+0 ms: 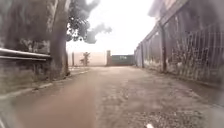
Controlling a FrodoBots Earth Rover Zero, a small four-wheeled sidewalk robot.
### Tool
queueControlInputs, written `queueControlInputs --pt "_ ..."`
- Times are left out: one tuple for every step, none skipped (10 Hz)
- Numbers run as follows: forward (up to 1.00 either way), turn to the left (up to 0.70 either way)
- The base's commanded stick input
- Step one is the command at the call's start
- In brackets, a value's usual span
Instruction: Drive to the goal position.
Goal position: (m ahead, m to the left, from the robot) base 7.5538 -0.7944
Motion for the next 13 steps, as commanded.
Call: queueControlInputs --pt "0.85 0.00" --pt "0.85 0.00" --pt "0.85 0.00" --pt "0.85 0.00" --pt "0.85 0.00" --pt "0.85 0.00" --pt "0.85 0.00" --pt "0.85 0.00" --pt "0.85 0.00" --pt "0.85 0.00" --pt "0.85 0.00" --pt "0.85 0.00" --pt "0.85 0.00"
